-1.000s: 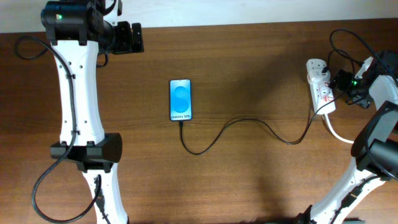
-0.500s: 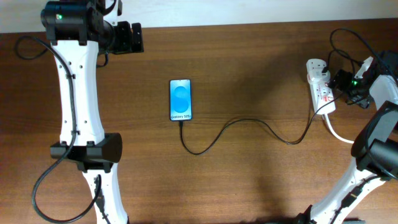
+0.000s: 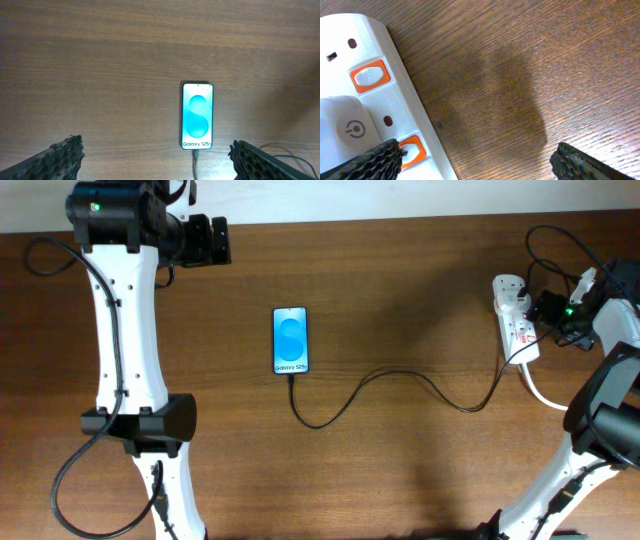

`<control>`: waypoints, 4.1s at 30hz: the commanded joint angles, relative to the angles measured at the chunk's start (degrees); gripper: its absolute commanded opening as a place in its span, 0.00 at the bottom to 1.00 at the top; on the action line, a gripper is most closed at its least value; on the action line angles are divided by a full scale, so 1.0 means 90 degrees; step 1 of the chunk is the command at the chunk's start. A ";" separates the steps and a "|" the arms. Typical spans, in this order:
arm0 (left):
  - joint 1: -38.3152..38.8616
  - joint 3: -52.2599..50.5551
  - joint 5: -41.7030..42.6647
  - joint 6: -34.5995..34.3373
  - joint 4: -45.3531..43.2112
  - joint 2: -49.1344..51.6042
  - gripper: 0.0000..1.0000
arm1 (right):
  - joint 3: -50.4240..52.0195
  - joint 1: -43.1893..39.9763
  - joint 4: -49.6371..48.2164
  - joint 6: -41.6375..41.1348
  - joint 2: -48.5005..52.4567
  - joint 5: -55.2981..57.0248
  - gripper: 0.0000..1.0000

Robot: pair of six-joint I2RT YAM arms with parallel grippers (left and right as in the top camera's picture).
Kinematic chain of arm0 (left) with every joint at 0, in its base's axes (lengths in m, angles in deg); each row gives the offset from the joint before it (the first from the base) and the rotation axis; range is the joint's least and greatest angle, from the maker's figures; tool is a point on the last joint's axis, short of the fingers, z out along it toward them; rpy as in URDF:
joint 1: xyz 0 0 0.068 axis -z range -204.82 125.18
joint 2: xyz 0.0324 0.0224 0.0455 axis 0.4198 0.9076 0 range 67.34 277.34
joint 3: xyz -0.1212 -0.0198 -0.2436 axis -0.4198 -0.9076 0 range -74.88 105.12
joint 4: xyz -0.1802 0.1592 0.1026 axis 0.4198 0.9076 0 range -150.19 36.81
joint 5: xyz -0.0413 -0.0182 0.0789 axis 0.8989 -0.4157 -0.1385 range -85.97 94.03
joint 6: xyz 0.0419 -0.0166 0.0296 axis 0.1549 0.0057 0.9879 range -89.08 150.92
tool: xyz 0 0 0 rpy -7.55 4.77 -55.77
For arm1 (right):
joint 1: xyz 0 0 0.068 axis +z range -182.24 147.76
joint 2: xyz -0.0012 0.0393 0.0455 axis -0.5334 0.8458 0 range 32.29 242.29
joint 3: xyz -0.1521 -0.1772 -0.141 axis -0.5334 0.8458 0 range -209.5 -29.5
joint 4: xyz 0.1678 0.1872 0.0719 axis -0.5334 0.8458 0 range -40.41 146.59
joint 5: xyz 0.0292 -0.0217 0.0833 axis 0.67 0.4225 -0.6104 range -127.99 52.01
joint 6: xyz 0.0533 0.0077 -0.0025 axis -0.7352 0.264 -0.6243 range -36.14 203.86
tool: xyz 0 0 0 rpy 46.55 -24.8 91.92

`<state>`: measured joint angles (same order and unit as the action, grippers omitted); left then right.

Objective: Plug charger to phone and switch on socket

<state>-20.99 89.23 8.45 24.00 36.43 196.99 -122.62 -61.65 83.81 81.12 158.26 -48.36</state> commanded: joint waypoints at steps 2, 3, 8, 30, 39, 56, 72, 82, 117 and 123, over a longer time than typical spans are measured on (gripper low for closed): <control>0.0015 0.0015 -0.0044 0.0010 -0.0005 -0.0012 0.99 | 0.0080 0.0306 0.0199 0.0211 0.0299 -0.0313 1.00; 0.0015 0.0015 -0.0044 0.0010 -0.0005 -0.0012 0.99 | 0.0080 0.0330 0.0202 0.0211 0.0299 -0.0325 1.00; 0.0015 0.0015 -0.0044 0.0010 -0.0005 -0.0012 1.00 | 0.0078 0.0440 0.0240 0.0211 0.0299 -0.0328 1.00; 0.0015 0.0015 -0.0044 0.0010 -0.0005 -0.0012 0.99 | 0.0085 0.0731 0.0505 0.0211 0.0299 -0.0515 1.00; 0.0015 0.0015 -0.0044 0.0010 -0.0005 -0.0012 0.99 | -0.0270 0.0403 0.0537 -0.0131 0.0253 -0.0274 0.98; 0.0015 0.0015 -0.0044 0.0010 -0.0005 -0.0012 0.99 | -0.3495 -0.0406 0.3976 -0.0338 -0.2222 -0.1821 0.99; 0.0015 0.0015 -0.0044 0.0010 -0.0005 -0.0012 0.99 | -0.3492 0.1392 0.5389 -0.0175 -0.4901 -0.1056 0.98; 0.0015 0.0015 -0.0044 0.0010 -0.0005 -0.0012 0.99 | -0.3487 0.1392 0.5391 -0.0175 -0.4454 -0.1056 0.98; 0.0015 0.0015 -0.0044 0.0010 -0.0005 -0.0012 1.00 | 0.9020 0.3546 -0.3548 0.3638 -1.3563 -0.0012 0.98; 0.0015 0.0015 -0.0044 0.0010 -0.0005 -0.0012 0.99 | 0.9969 0.3606 -0.3779 0.3638 -1.3976 -0.0007 0.98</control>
<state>-20.96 89.21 8.45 24.00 36.45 197.01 -34.75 -30.24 50.34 114.06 33.28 -48.51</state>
